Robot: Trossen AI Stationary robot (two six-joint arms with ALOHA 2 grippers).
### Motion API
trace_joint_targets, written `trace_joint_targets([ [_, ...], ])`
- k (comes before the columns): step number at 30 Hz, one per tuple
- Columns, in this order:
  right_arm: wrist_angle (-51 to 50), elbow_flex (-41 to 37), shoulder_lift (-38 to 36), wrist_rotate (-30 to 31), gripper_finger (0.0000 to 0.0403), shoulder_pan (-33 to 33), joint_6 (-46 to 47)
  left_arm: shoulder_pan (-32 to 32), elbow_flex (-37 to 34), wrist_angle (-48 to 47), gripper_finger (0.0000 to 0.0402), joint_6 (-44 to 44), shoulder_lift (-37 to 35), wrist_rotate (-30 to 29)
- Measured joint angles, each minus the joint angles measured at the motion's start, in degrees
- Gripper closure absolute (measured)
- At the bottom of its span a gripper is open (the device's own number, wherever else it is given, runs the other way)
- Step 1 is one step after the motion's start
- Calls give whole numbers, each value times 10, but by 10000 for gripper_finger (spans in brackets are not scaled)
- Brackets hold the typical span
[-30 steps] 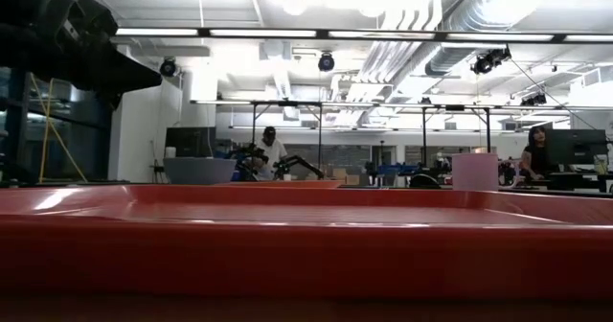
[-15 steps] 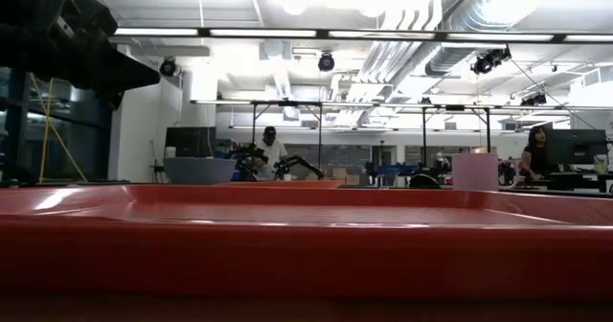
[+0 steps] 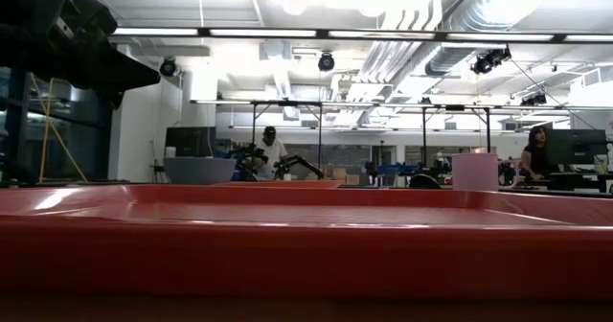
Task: Set up tray
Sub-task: Put the purple mug on the red serving tray
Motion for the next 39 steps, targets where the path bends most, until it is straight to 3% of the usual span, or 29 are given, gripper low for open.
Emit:
trace_joint_targets([
  [7,-1,-11,0,174,279,141,18,0,0,0,337,2,0,0],
  [15,1,48,-70,443,279,406,103,0,0,0,337,0,0,-1],
  [18,-2,55,-104,485,286,470,76,0,0,0,337,0,0,-2],
  [27,-2,47,-77,614,344,685,24,0,0,2,337,-2,0,-2],
  [30,-1,38,-87,688,345,742,-9,0,0,2,337,-2,0,-2],
  [35,25,28,-69,701,345,808,-72,0,0,3,336,-2,0,-2],
  [39,53,23,-71,709,345,816,-117,0,0,5,337,-3,0,-2],
])
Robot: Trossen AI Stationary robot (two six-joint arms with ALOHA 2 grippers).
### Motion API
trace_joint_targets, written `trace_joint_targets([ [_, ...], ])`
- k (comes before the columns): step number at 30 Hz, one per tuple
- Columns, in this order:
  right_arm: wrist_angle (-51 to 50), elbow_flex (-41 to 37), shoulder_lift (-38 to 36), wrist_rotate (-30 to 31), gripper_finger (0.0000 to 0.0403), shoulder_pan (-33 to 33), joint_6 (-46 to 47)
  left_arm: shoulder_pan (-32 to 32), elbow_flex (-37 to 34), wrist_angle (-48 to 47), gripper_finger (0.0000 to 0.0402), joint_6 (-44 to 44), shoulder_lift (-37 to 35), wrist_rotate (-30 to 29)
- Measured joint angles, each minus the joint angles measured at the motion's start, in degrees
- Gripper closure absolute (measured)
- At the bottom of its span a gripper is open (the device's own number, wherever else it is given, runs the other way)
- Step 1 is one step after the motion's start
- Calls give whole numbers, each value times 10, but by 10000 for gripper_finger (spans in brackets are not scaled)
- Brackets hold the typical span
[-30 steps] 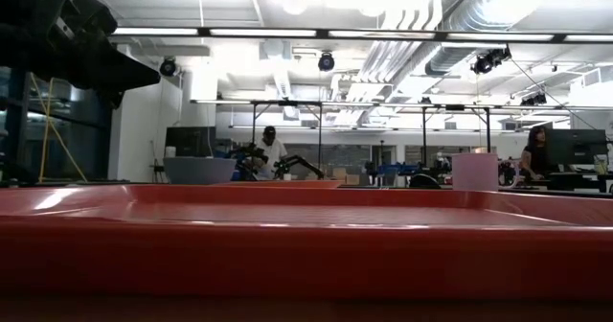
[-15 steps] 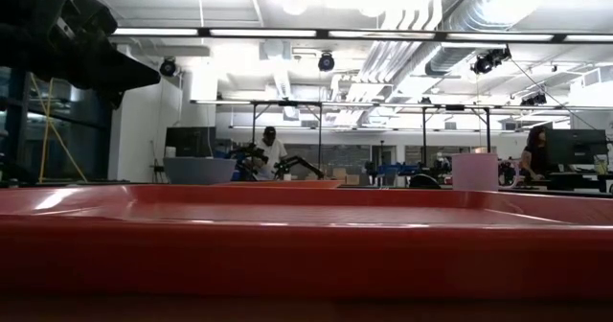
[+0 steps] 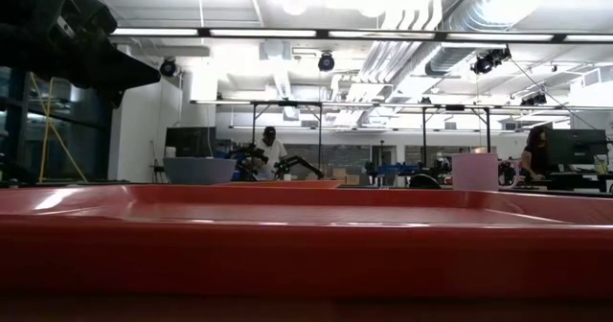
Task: Set up tray
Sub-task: Put the purple mug on the red serving tray
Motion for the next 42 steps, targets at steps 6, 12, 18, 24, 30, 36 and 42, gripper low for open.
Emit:
trace_joint_targets([
  [6,87,-51,8,-5,345,-14,-91,0,0,2,337,0,0,0],
  [12,177,-142,8,-4,345,-28,-125,0,0,2,337,0,0,0],
  [18,238,-250,8,-3,345,-70,-108,0,0,3,337,0,0,1],
  [24,257,-357,9,-95,345,-138,-8,0,0,4,336,0,0,2],
  [30,125,-460,15,-288,345,-274,187,0,0,4,336,0,0,2],
  [36,31,-577,23,-446,345,-411,365,0,0,4,336,0,0,2],
  [42,96,-677,18,-517,345,-485,372,0,0,2,337,2,0,2],
])
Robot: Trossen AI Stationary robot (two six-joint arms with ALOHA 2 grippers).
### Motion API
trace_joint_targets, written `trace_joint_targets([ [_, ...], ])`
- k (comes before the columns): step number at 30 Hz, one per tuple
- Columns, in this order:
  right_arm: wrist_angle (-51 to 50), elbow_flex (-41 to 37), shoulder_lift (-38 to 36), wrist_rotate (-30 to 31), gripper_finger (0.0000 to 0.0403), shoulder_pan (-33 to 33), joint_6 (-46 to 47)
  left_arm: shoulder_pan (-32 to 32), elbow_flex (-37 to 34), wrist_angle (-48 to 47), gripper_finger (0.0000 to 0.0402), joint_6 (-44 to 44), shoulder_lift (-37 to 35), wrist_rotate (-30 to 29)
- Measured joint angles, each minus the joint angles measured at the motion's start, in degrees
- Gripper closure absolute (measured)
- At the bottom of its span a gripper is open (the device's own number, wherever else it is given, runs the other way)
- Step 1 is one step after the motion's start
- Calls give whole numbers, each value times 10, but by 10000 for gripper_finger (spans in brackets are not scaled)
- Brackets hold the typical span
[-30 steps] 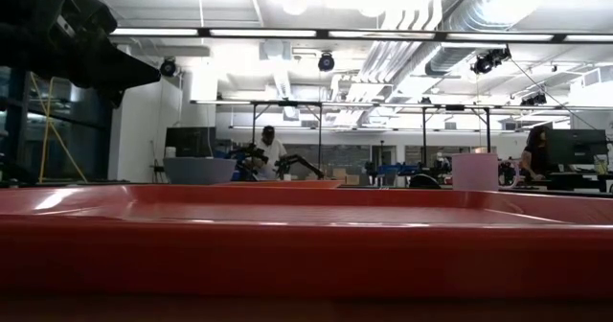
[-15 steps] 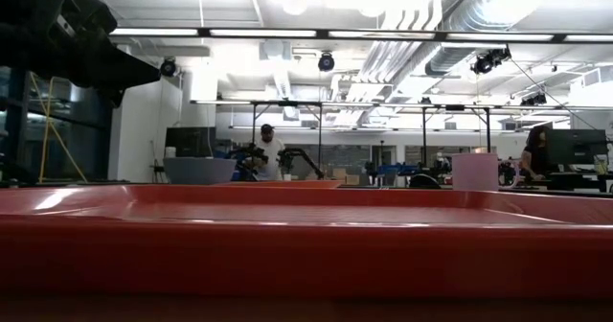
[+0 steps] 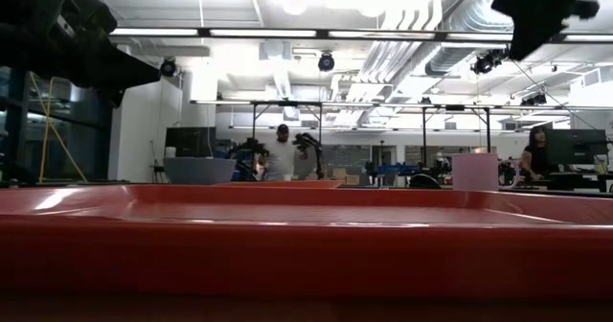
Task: Set up tray
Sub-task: Put the purple mug on the red serving tray
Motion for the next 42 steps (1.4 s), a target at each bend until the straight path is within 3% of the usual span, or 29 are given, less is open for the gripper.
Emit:
trace_joint_targets([
  [9,164,-145,45,-129,345,-104,-44,0,0,-7,337,3,0,0],
  [16,232,-158,122,-229,319,-186,-164,0,0,-12,336,5,0,0],
  [19,230,-133,147,-225,281,-212,-211,0,0,-17,337,5,0,3],
  [25,141,-59,183,-141,189,-263,-262,0,0,-20,337,5,0,5],
  [28,104,-41,198,-130,160,-305,-299,0,0,-20,336,5,0,5],
  [32,76,-41,207,-133,149,-320,-335,0,0,-25,337,5,0,5],
  [38,97,-43,211,-234,149,-351,-378,0,0,-38,337,5,0,11],
  [42,94,-44,214,-236,148,-355,-386,0,0,-38,337,5,0,21],
])
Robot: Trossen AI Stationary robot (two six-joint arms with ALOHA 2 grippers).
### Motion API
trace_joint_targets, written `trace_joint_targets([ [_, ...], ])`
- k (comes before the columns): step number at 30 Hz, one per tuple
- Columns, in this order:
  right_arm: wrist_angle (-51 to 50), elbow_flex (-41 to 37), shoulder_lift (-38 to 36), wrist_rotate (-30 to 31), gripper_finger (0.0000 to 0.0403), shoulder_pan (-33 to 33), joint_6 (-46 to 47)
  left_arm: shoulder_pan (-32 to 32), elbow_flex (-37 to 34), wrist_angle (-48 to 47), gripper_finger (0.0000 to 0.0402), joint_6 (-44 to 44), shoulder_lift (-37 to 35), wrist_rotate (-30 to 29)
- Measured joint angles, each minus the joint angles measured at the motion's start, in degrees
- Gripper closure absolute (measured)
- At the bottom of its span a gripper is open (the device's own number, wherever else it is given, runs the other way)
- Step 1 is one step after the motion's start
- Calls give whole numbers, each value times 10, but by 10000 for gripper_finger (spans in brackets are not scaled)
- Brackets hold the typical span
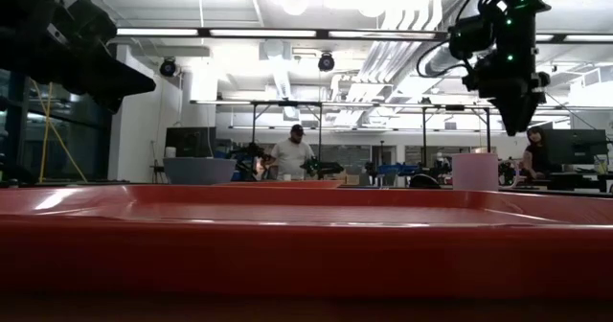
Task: Set up tray
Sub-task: Put the purple mug on the red serving tray
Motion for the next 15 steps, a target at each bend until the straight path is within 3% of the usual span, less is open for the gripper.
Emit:
trace_joint_targets([
  [7,13,0,20,5,148,0,34,0,0,-1,337,0,0,4],
  [15,43,0,83,100,148,27,156,0,0,-1,337,0,0,26],
])
